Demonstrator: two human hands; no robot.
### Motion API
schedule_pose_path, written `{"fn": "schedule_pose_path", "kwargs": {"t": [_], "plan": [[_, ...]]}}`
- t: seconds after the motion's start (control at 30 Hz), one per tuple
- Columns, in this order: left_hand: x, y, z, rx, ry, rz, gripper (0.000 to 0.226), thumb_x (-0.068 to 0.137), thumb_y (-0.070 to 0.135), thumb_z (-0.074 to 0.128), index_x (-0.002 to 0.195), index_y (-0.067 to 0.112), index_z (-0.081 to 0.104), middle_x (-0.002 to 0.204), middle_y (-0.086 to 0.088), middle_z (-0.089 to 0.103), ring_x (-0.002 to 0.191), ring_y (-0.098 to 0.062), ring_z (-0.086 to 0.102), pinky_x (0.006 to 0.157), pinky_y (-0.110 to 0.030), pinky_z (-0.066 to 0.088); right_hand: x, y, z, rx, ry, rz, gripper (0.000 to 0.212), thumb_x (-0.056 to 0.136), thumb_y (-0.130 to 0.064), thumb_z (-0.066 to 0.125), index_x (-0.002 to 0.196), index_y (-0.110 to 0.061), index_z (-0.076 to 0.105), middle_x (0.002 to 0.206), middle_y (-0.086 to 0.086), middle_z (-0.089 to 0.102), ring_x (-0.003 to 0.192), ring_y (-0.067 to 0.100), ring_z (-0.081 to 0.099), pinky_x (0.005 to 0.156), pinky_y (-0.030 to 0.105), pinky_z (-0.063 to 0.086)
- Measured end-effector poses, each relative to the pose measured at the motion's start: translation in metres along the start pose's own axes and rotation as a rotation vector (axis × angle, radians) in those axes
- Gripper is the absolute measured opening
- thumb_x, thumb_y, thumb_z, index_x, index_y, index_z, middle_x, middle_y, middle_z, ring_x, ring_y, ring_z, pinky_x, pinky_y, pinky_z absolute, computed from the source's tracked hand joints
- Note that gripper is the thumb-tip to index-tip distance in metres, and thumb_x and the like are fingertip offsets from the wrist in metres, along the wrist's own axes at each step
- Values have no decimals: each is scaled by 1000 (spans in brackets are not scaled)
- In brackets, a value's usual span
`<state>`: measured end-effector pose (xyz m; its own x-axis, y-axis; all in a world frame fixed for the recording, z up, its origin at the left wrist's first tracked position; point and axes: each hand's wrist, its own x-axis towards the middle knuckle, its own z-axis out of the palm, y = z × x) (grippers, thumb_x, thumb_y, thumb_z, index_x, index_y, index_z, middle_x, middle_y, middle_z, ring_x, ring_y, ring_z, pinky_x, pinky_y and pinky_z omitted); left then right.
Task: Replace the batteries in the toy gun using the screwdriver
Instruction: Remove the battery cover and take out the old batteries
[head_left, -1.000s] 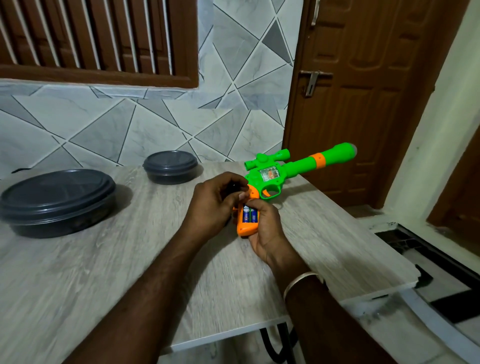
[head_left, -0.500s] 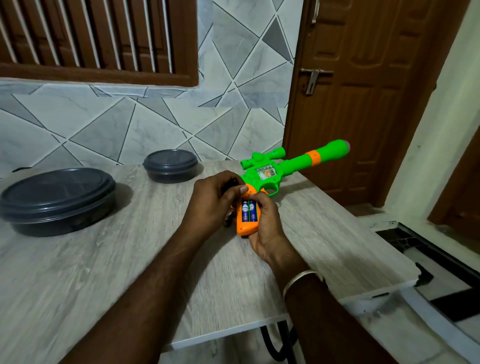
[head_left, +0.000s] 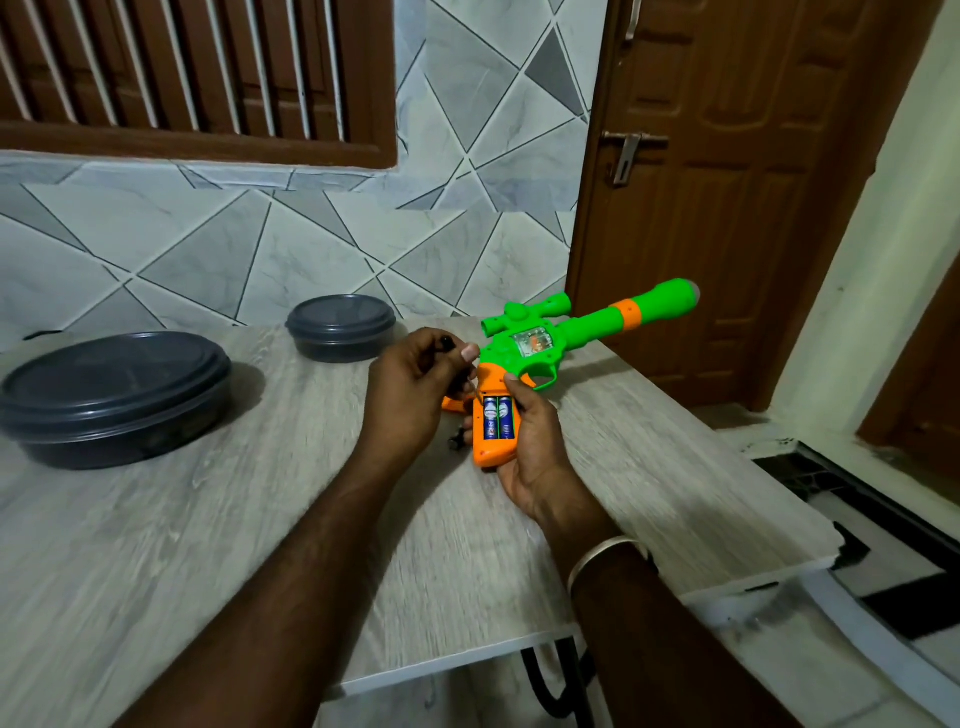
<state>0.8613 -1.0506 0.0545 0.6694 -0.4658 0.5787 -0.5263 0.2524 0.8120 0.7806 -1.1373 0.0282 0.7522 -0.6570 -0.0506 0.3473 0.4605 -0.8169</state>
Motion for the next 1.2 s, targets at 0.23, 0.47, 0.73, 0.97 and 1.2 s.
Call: {"fn": "schedule_pose_path", "kwargs": {"t": [0.23, 0.47, 0.73, 0.97, 1.2], "plan": [[-4, 2, 4, 55, -17, 81, 5, 91, 7, 70, 91, 3, 71, 79, -10, 74, 74, -23, 74, 74, -40, 61, -4, -6, -1, 36, -71, -7, 27, 103, -24, 41, 96, -10, 63, 59, 5, 70, 47, 12, 64, 41, 20, 48], [-6, 6, 3, 188, -47, 218, 5, 89, 11, 74, 87, 7, 74, 79, -3, 74, 75, -19, 72, 71, -38, 59, -4, -4, 0, 81, -66, -13, 25, 101, -26, 45, 94, -15, 67, 68, 3, 72, 53, 14, 66, 47, 24, 53], [-6, 1, 4, 307, -108, 217, 9, 88, 23, 74, 87, 15, 74, 73, -1, 73, 64, -19, 70, 60, -41, 56, -4, -3, 0, 83, -73, -1, 28, 101, -23, 43, 87, -14, 65, 64, 3, 70, 52, 15, 65, 50, 25, 53], [-1, -1, 1, 203, -88, 136, 20, 86, 28, 71, 86, 8, 73, 74, -6, 73, 72, -27, 73, 67, -50, 58, -2, -2, -1, -8, -52, 7, 27, 101, -33, 45, 95, -18, 67, 70, 5, 71, 56, 18, 64, 53, 29, 48], [-2, 0, 1, 150, -77, 152, 12, 89, 17, 73, 86, 6, 72, 76, -8, 73, 74, -28, 73, 69, -50, 60, -1, -2, -1, -11, -12, 4, 27, 100, -32, 47, 92, -16, 67, 75, 8, 68, 59, 19, 61, 53, 30, 43]]}}
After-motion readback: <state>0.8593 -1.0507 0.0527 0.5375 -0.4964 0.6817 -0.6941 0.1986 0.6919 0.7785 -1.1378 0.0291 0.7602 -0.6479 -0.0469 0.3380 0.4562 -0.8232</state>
